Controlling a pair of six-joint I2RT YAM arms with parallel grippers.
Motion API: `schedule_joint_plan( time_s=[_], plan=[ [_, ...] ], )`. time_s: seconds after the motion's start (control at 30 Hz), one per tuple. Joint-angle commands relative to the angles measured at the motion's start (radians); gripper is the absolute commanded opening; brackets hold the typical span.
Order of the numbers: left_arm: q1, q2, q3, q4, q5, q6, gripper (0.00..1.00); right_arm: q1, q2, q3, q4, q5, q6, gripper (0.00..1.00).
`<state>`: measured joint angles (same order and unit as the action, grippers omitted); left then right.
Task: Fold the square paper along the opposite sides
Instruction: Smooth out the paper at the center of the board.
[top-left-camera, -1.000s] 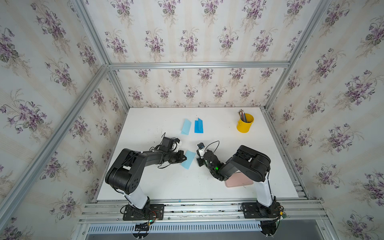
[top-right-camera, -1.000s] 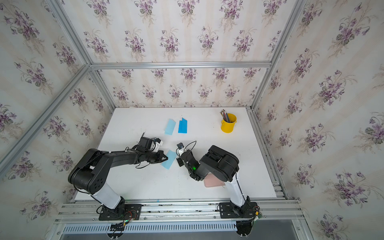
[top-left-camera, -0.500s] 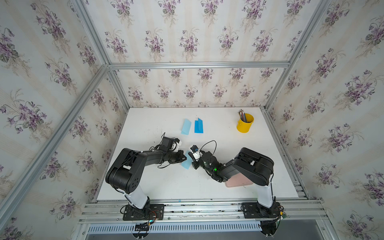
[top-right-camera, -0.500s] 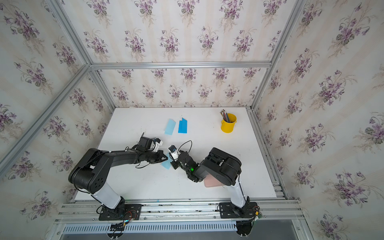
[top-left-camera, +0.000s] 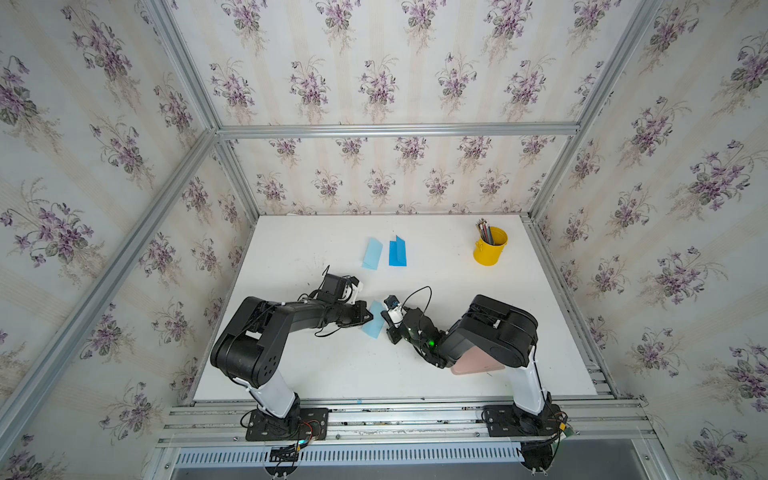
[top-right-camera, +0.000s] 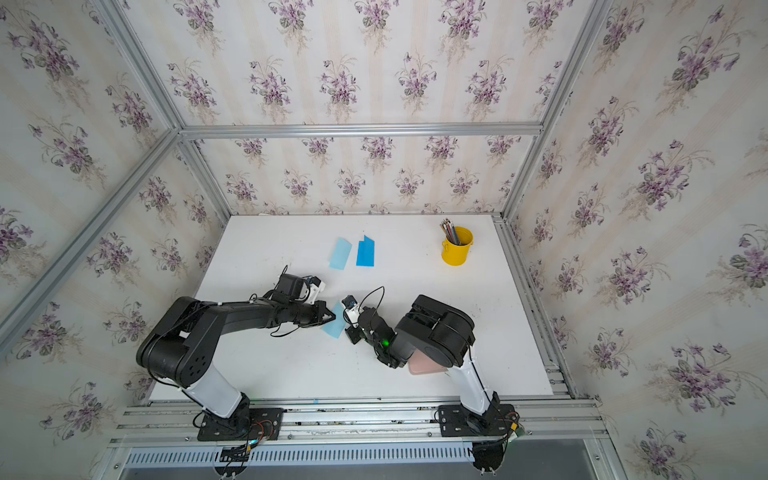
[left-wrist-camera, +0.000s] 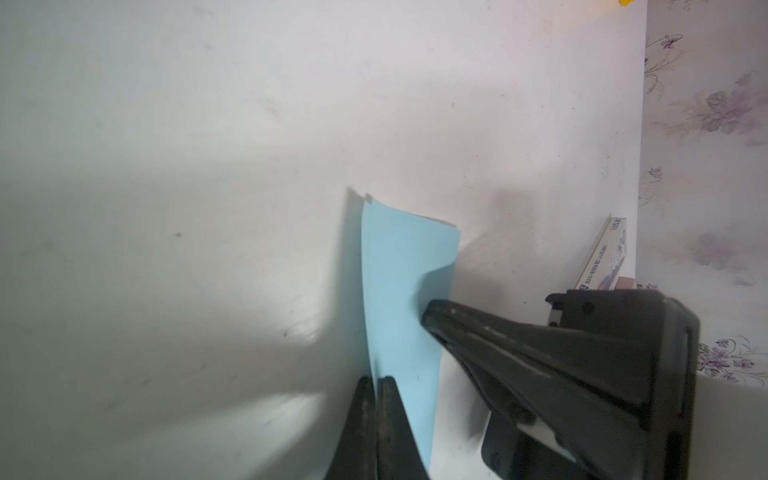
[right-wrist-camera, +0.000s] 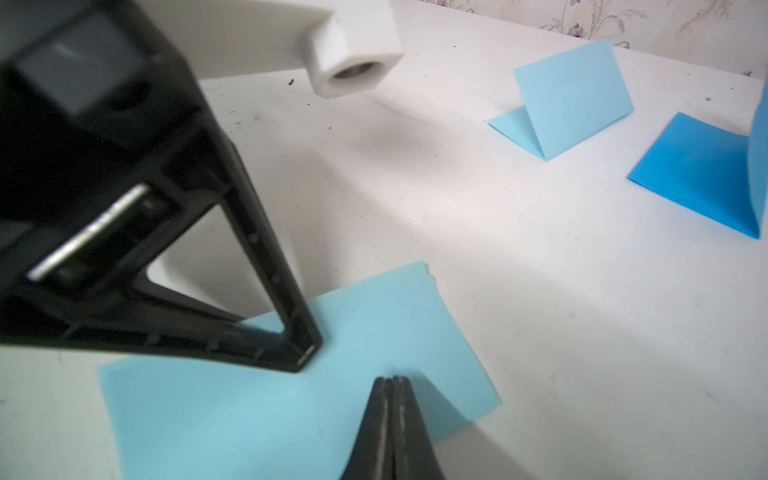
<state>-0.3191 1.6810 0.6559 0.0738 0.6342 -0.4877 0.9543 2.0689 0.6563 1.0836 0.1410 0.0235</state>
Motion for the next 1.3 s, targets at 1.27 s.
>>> schedule_joint_plan(
  time_s=[1.27],
  plan=[
    [0.035,0.054,0.055,-0.211,-0.175,0.042,0.00,0.037,0.053,0.030,0.043,-0.125,-0.038,0.00]
  ],
)
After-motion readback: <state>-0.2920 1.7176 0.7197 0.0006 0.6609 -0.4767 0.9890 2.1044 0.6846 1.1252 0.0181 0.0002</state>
